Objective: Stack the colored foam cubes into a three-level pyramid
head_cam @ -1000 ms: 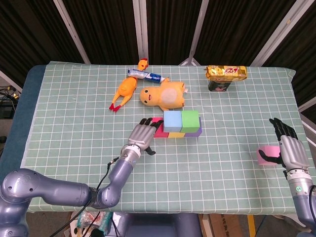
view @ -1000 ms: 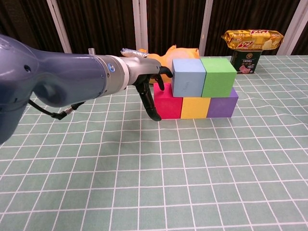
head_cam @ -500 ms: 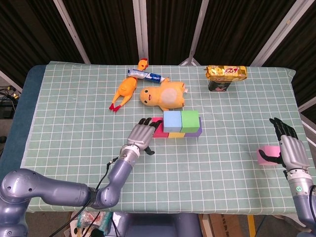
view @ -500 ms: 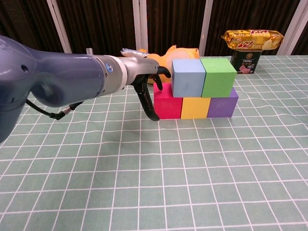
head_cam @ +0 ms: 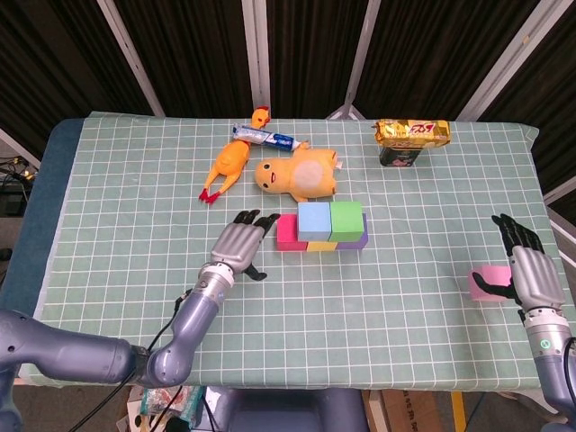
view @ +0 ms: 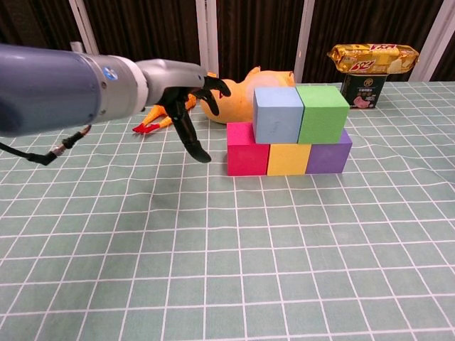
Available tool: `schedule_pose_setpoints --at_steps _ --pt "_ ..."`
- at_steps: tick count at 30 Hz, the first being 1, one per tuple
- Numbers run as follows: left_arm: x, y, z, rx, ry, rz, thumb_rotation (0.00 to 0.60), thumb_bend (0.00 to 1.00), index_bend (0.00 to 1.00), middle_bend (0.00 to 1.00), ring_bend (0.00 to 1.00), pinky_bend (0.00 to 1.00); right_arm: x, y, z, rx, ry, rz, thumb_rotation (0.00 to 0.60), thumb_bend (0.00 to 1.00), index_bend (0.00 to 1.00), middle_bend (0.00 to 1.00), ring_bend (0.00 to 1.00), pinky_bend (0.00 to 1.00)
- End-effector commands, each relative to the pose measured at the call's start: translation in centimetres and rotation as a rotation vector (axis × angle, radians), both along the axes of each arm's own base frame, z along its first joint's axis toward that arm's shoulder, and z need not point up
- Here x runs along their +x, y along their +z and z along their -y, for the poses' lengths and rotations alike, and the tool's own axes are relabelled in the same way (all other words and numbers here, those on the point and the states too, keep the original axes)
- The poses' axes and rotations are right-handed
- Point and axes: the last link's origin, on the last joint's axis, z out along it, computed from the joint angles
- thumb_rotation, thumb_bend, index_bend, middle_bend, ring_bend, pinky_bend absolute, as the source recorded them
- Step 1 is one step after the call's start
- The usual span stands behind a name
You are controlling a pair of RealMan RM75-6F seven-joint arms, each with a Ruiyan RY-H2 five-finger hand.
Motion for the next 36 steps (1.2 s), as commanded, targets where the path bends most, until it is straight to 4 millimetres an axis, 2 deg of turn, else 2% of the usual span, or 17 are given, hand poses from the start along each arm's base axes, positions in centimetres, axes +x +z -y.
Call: schedule_pose_setpoints --at_steps 1,5,9,15,21,29,36 --pt "-1.8 3.2 0.9 0.057 0.006 0.034 0.600 0.16 0.00 0.12 0.02 0.04 0.0 -0.1 0.0 0.001 0.000 -0.005 0.600 0.30 0.00 0.00 0.00 0.00" --pt "-3.7 6.0 2.1 0.128 -0.011 0.050 0.600 0.15 0.00 0.10 0.02 0.04 0.0 -0.2 -0.1 0.006 0.002 -0.027 0.600 0.30 0.00 0.00 0.00 0.00" --pt "-6.5 8.8 3.9 0.215 -0.012 0.049 0.600 0.14 0.00 0.09 0.02 0.04 0.0 -0.4 -0.3 0.009 0.002 -0.058 0.600 0.30 0.00 0.00 0.00 0.00" --pt "-11.0 11.7 7.0 0.310 -0.010 0.012 0.600 0.07 0.00 0.07 0.02 0.03 -0.2 0.0 -0.3 -0.002 -0.006 -0.121 0.600 0.30 0.00 0.00 0.00 0.00" --pt "-14.1 14.2 9.3 0.379 0.027 0.067 0.600 0.07 0.00 0.07 0.02 0.03 -1.0 0.4 -0.8 0.003 -0.045 -0.204 0.600 0.29 0.00 0.00 0.00 0.00" --pt "-15.9 16.4 10.8 0.442 0.003 0.059 0.600 0.07 0.00 0.07 0.02 0.03 -3.3 0.4 -2.7 0.060 -0.128 -0.328 0.600 0.29 0.00 0.00 0.00 0.00" --pt "-16.0 17.0 10.8 0.440 0.002 0.076 0.600 0.07 0.00 0.07 0.02 0.03 -5.0 0.0 -3.9 0.124 -0.186 -0.395 0.600 0.29 0.00 0.00 0.00 0.00"
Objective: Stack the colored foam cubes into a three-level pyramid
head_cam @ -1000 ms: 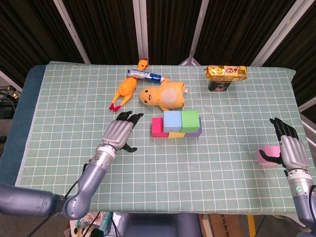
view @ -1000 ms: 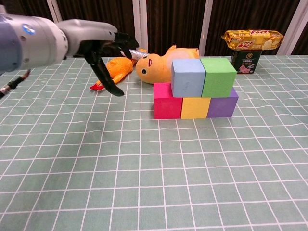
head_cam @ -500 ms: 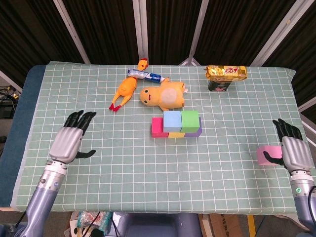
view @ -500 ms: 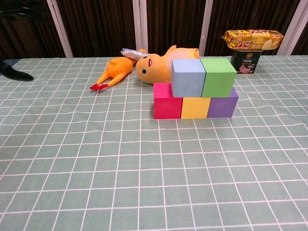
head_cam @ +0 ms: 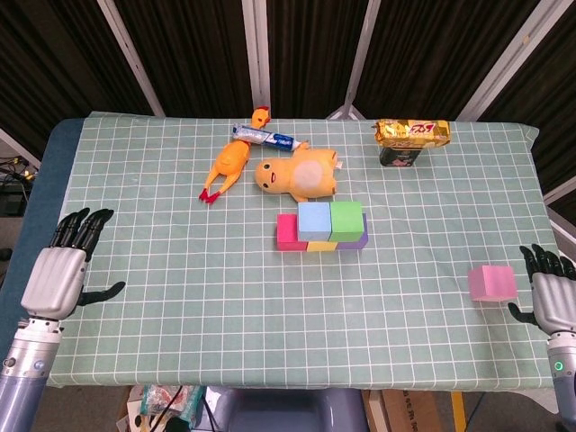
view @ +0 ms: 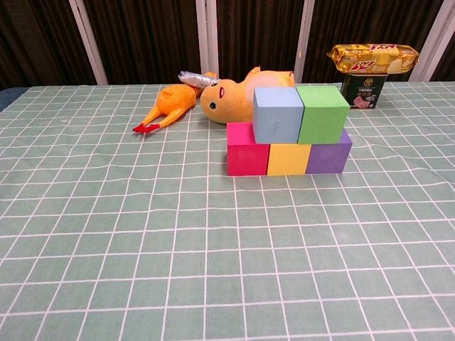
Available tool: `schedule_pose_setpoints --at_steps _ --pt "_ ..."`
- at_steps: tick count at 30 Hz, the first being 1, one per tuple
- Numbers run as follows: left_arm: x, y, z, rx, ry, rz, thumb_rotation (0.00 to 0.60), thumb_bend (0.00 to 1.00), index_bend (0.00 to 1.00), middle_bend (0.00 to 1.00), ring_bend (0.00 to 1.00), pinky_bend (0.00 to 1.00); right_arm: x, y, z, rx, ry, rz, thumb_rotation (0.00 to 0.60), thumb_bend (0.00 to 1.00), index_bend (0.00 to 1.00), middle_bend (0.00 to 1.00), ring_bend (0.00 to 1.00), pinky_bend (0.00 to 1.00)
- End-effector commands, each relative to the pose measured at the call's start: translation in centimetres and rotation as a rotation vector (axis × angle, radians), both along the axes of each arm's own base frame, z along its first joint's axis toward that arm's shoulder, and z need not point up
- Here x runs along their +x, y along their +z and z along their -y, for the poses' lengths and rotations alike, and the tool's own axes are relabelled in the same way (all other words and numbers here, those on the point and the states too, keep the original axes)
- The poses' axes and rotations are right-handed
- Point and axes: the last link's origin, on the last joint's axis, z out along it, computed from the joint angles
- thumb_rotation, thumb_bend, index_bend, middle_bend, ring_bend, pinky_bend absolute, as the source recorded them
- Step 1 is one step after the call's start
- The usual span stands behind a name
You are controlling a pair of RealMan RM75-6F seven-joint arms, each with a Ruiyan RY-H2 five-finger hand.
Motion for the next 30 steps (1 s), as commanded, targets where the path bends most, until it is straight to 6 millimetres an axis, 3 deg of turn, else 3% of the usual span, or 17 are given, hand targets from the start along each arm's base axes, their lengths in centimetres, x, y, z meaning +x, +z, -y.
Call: schedule_pose_setpoints --at_steps 1,19,30 --pt "0.0 0.2 0.0 0.003 -0.002 0.009 0.600 0.07 0.00 0.07 0.02 0.03 -0.6 -0.2 -0.2 0.020 -0.019 -0.016 0.600 0.28 0.00 0.00 0.00 0.00" --pt "0.1 0.5 0.2 -0.008 0.004 0.029 0.600 0.07 0.00 0.07 0.02 0.03 -2.3 -3.9 2.2 0.137 -0.040 -0.025 0.600 0.29 0.00 0.00 0.00 0.00" --pt "0.2 0.5 0.2 -0.013 0.011 0.029 0.600 0.07 0.00 0.07 0.02 0.03 -3.4 -4.8 3.6 0.127 -0.052 -0.020 0.600 0.29 0.00 0.16 0.02 0.00"
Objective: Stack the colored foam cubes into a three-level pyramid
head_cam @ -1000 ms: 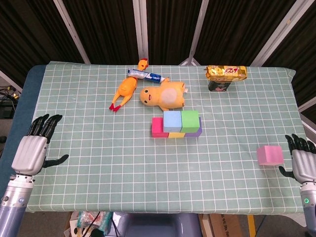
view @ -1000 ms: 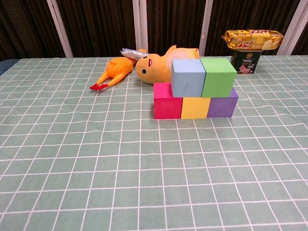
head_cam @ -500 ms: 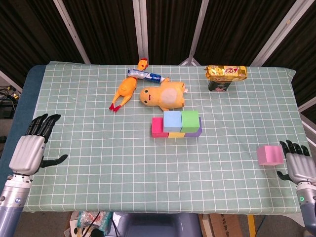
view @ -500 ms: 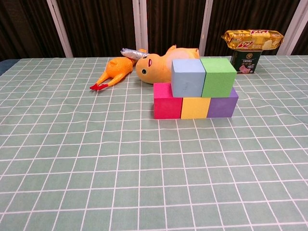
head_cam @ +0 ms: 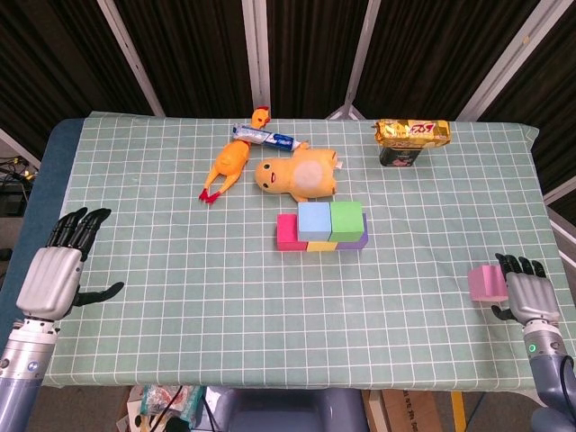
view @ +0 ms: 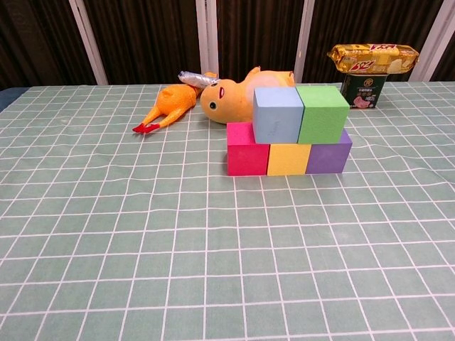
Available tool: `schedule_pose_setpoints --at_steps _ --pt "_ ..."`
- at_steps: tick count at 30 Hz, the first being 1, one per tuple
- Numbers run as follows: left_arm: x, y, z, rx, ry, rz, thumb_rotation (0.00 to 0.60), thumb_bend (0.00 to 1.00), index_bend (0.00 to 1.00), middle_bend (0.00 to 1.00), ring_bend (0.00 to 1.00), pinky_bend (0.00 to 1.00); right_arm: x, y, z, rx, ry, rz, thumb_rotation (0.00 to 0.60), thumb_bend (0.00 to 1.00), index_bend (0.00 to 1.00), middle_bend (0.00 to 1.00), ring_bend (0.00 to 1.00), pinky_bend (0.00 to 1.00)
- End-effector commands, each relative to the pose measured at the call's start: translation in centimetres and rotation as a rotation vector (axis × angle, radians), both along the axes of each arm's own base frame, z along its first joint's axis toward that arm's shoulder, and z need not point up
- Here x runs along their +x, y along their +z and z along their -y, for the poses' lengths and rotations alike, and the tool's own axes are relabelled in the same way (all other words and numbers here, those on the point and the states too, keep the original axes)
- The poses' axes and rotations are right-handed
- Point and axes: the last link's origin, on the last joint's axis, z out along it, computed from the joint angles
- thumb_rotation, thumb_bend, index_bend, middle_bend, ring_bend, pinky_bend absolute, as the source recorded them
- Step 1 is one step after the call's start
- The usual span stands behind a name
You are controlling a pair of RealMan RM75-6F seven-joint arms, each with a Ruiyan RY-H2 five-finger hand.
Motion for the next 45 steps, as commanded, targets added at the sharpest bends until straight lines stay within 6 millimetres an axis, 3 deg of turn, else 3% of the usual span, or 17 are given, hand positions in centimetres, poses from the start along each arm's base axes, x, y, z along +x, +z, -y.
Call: schedule_pose_setpoints --at_steps 1,15,23,28,33,35,40,45 --pt "0.0 -0.1 0.0 -0.003 0.002 0.000 0.600 0.07 0.00 0.07 0.02 0.03 -0.3 -0.2 0.5 -0.001 -0.003 -0.003 0.600 0.29 0.00 0.17 0.02 0.00" --pt "-0.1 0.0 -0.2 -0.004 0.011 0.009 0.600 0.07 0.00 0.07 0.02 0.03 -1.7 -0.6 1.1 0.008 -0.033 -0.001 0.600 0.31 0.00 0.34 0.19 0.00" --pt "-0.6 0.0 -0.3 -0.009 0.030 0.005 0.600 0.08 0.00 0.07 0.02 0.03 -0.6 -0.6 1.2 -0.009 0.021 0.028 0.600 0.34 0.00 0.37 0.21 0.00" --pt "-1.1 -0.2 -0.5 -0.028 0.054 -0.004 0.600 0.08 0.00 0.07 0.02 0.03 1.8 0.9 1.9 -0.061 0.090 0.064 0.600 0.34 0.00 0.38 0.21 0.01" --pt "-1.7 -0.7 -0.6 -0.062 0.078 -0.005 0.600 0.08 0.00 0.07 0.02 0.03 5.5 3.2 2.8 -0.104 0.186 0.092 0.600 0.34 0.00 0.39 0.22 0.02" --pt "-1.8 -0.7 -0.6 -0.072 0.084 0.000 0.600 0.08 0.00 0.07 0.02 0.03 9.1 4.9 3.8 -0.104 0.288 0.071 0.600 0.34 0.00 0.39 0.22 0.01" --pt "-1.9 -0.2 -0.7 -0.073 0.086 0.004 0.600 0.08 0.00 0.07 0.02 0.03 14.3 6.7 5.0 -0.070 0.389 0.017 0.600 0.34 0.00 0.39 0.22 0.02" --pt "-1.8 0.3 -0.8 -0.064 0.087 0.033 0.600 0.08 0.00 0.07 0.02 0.03 18.8 7.1 6.3 -0.046 0.456 0.000 0.600 0.34 0.00 0.39 0.22 0.02"
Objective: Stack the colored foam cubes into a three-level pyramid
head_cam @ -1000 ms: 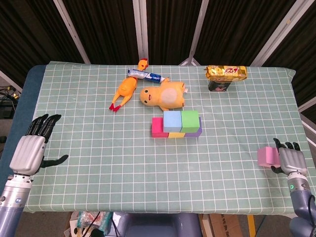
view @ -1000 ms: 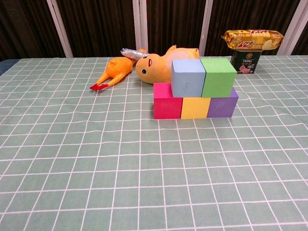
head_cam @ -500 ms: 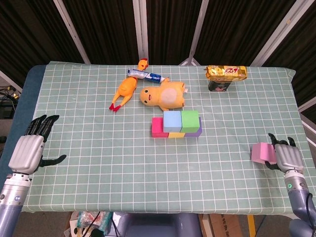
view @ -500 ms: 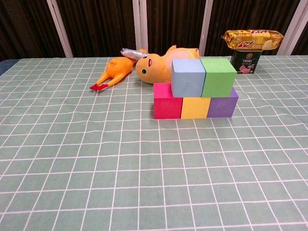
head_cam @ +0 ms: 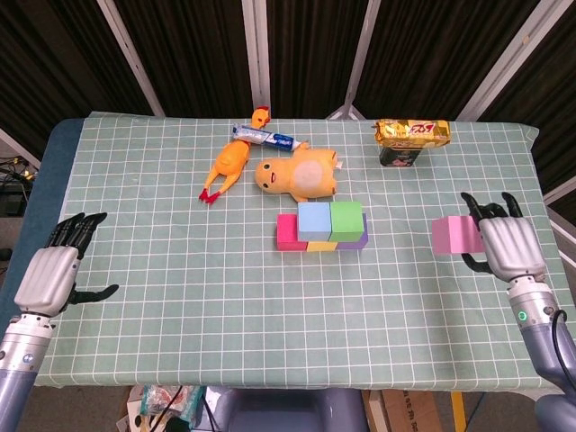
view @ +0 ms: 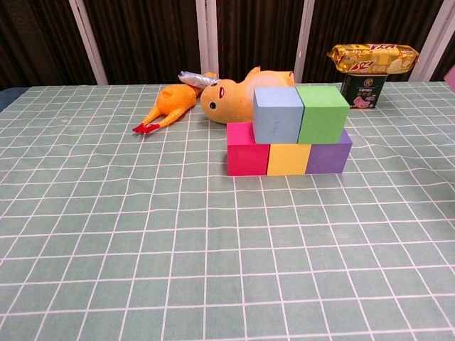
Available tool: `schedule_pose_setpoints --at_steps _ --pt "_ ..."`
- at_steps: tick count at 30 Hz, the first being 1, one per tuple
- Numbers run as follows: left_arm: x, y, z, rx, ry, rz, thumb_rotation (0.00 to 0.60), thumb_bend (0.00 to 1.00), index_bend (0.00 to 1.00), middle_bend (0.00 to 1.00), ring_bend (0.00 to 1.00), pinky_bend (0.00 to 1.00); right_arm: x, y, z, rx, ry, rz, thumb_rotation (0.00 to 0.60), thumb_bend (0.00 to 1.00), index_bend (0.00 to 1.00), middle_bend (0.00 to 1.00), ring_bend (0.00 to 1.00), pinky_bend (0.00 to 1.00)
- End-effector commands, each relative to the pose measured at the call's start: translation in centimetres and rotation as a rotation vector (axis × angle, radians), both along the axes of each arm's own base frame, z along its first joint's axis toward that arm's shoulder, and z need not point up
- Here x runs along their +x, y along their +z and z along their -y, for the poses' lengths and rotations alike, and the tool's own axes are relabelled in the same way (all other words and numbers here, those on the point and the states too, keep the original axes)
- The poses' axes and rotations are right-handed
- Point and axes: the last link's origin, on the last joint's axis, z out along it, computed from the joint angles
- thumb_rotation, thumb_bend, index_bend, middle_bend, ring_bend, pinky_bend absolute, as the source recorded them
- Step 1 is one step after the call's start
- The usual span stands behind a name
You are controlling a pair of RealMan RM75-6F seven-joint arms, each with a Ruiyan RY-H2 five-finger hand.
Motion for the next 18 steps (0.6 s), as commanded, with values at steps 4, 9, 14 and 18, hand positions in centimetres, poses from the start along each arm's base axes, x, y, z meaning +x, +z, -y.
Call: schedule_pose_setpoints --at_steps 4,9,14,18 --pt "0.1 0.6 -0.1 0.004 0.002 0.029 0.600 0.08 0.00 0.07 0.02 0.03 7.8 -0.2 2.3 0.046 0.127 -0.049 0.600 0.34 0.00 0.40 0.22 0.03" --pt "0.1 1.4 -0.4 0.011 0.011 0.058 0.600 0.08 0.00 0.07 0.02 0.03 11.3 -2.5 4.0 0.098 0.138 -0.068 0.600 0.34 0.00 0.40 0.22 0.03" --pt "0.0 1.6 -0.5 0.010 0.017 0.069 0.600 0.08 0.00 0.07 0.02 0.03 13.5 -4.1 5.8 0.100 0.131 -0.099 0.600 0.34 0.00 0.41 0.22 0.04" --pt "-0.2 1.7 -0.6 0.005 0.024 0.074 0.600 0.08 0.00 0.07 0.02 0.03 15.2 -5.1 6.9 0.093 0.072 -0.098 0.600 0.34 0.00 0.41 0.22 0.04"
